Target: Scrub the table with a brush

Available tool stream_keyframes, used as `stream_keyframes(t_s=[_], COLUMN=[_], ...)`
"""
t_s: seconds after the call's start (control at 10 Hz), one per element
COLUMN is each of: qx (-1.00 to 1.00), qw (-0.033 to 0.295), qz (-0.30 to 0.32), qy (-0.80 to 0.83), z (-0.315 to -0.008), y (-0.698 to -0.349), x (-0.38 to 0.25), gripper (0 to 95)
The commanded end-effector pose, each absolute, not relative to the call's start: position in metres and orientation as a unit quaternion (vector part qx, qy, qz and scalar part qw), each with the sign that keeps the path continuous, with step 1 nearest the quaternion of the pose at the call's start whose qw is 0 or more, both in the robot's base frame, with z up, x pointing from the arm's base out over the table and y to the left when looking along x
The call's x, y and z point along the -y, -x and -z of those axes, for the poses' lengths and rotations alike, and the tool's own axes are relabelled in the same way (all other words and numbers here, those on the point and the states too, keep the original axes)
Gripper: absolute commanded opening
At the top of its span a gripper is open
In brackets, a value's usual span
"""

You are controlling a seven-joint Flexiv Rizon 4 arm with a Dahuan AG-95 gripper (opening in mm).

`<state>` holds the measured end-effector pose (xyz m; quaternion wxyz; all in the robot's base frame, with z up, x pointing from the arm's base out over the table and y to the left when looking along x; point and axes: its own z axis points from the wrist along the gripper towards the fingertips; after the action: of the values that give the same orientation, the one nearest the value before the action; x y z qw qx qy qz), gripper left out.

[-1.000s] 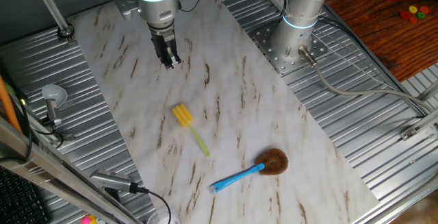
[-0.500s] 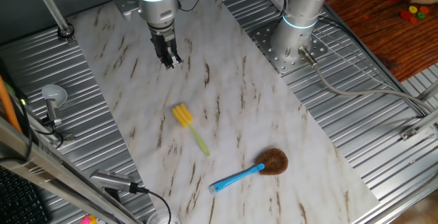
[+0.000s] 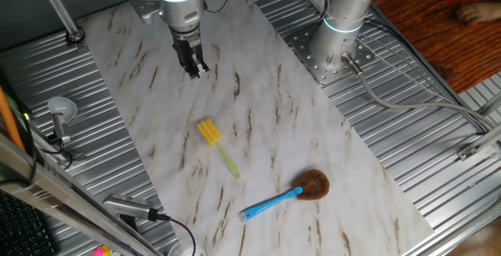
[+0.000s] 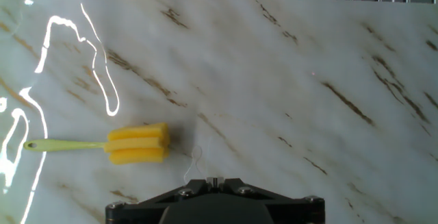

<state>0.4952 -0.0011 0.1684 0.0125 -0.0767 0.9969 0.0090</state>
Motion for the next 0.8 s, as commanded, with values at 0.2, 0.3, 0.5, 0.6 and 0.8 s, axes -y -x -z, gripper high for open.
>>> stream_keyframes(t_s=[0.2,0.3,0.5,0.6,0.8], qx=[-0.969,-0.96,-0.95,-0.947,-0.94], qw=[0.015,0.016,0.018,0.017,0.015], qz=[-0.004,-0.004,-0.004,-0.003,0.004], qy=[0.245,0.278,0.311,0.322,0.342], z=[-0.167,-0.161,-0.149,-0.145,-0.134], y=[-0.497,-0.504,-0.522,-0.529,-0.539], x=[0.001,0.001,-0.002,-0.006,-0.024], gripper=[0.0,0.0,0.0,0.0,0.0])
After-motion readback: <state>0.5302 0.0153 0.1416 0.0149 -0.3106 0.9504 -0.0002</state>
